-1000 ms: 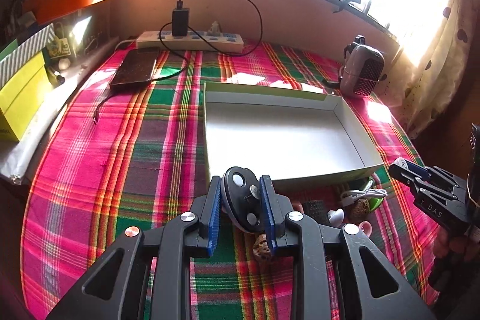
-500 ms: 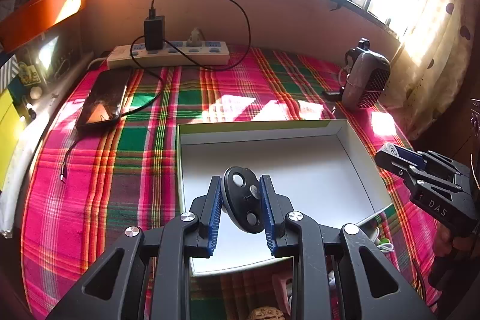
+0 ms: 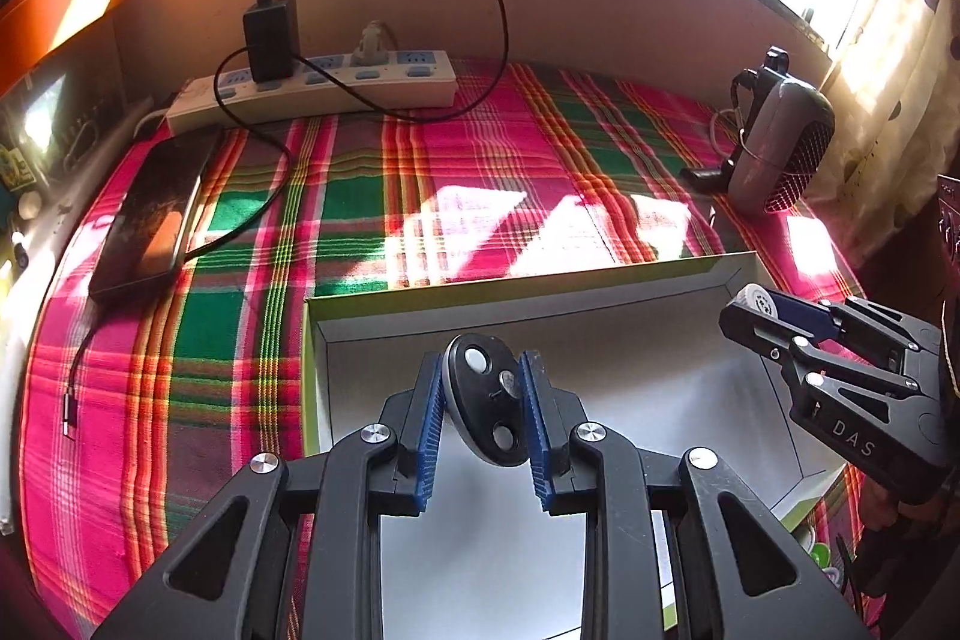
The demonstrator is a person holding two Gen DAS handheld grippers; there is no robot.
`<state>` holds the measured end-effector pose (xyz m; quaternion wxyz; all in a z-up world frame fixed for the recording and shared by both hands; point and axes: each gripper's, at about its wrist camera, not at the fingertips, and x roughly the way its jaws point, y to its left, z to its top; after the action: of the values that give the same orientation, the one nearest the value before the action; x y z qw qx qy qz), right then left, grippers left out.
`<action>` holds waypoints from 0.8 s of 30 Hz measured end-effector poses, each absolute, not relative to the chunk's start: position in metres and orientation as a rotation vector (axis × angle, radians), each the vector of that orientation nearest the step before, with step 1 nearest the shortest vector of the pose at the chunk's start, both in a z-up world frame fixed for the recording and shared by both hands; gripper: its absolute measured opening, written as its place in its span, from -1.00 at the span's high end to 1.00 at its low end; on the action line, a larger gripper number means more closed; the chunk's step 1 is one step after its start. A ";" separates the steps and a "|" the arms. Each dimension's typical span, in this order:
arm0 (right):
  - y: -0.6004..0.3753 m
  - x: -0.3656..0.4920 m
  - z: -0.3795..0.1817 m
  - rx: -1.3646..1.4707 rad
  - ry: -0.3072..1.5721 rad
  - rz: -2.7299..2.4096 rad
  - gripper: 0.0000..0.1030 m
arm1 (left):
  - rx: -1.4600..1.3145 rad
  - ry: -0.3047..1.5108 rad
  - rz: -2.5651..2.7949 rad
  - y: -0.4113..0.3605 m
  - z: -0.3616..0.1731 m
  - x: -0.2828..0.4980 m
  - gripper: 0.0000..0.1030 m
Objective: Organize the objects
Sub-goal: 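Lift and carry black disc with left gripper while right carries white jar over box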
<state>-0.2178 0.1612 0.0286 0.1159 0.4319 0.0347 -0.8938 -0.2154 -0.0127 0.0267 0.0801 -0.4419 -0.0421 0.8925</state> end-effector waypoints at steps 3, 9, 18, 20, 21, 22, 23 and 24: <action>0.160 -0.222 0.026 1.271 0.111 -2.617 0.44 | -1.326 -0.122 2.675 -0.012 0.024 -0.220 0.56; 0.157 -0.227 0.021 1.281 0.135 -2.618 0.44 | -1.352 -0.102 2.674 -0.013 0.017 -0.225 0.56; 0.151 -0.227 0.018 1.272 0.163 -2.617 0.44 | -1.352 -0.109 2.682 -0.013 0.015 -0.226 0.55; 0.150 -0.227 0.018 1.271 0.166 -2.620 0.44 | -1.350 -0.115 2.685 -0.013 0.015 -0.226 0.55; 0.150 -0.227 0.018 1.271 0.167 -2.620 0.44 | -1.349 -0.111 2.688 -0.013 0.014 -0.226 0.55; 0.150 -0.227 0.018 1.272 0.169 -2.620 0.44 | -1.348 -0.105 2.690 -0.012 0.014 -0.226 0.54; 0.150 -0.227 0.018 1.273 0.172 -2.620 0.44 | -1.348 -0.098 2.692 -0.011 0.014 -0.226 0.51; 0.150 -0.227 0.018 1.273 0.173 -2.620 0.44 | -1.348 -0.092 2.692 -0.011 0.014 -0.226 0.51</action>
<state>-0.2273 0.1498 0.0179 0.1114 0.4335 0.0591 -0.8923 -0.2264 -0.0113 0.0135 0.0647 -0.4467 -0.0304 0.8918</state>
